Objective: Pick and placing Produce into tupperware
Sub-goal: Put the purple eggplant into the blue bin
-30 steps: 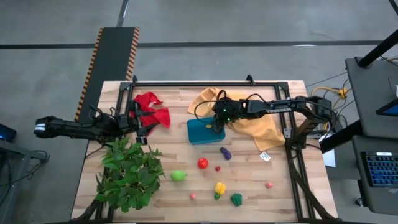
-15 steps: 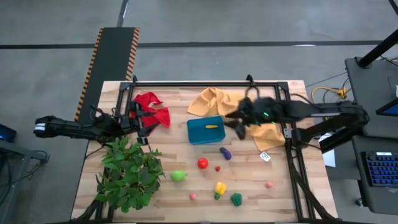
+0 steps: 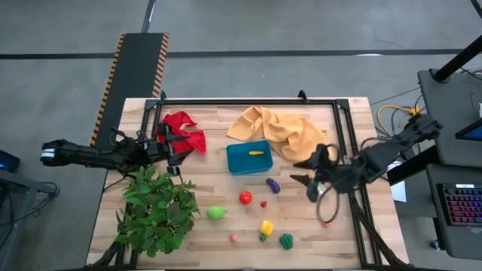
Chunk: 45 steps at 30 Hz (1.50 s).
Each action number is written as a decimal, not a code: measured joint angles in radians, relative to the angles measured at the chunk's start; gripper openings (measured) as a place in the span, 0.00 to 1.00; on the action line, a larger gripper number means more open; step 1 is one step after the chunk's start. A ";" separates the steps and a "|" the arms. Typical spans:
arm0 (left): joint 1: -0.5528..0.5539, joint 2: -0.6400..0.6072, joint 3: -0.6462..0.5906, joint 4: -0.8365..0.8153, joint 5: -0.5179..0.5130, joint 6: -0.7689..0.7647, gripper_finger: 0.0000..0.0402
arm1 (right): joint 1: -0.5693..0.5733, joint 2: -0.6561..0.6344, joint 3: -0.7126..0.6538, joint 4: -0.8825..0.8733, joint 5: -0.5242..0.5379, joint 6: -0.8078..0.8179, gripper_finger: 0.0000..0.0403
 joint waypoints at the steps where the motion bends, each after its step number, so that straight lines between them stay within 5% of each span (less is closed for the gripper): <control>1: 0.000 0.000 0.000 0.000 0.000 0.000 0.47 | -0.001 0.024 -0.004 -0.008 0.003 0.017 0.48; 5: 0.000 0.002 -0.001 0.000 0.000 -0.001 0.47 | -0.025 0.123 -0.011 -0.046 -0.025 0.098 0.48; 8: 0.000 0.003 -0.001 0.000 0.000 -0.003 0.47 | -0.056 0.190 -0.012 -0.051 -0.148 0.124 0.50; 12: 0.000 0.002 -0.002 0.000 0.000 -0.003 0.47 | -0.102 0.276 -0.003 -0.049 -0.252 0.165 0.61; 21: 0.000 0.005 -0.001 0.000 0.000 -0.003 0.47 | -0.209 0.459 0.014 -0.050 -0.299 0.226 0.84; 45: 0.000 0.013 0.001 0.000 0.000 -0.002 0.47 | -0.248 0.742 0.015 0.058 -0.426 0.279 0.86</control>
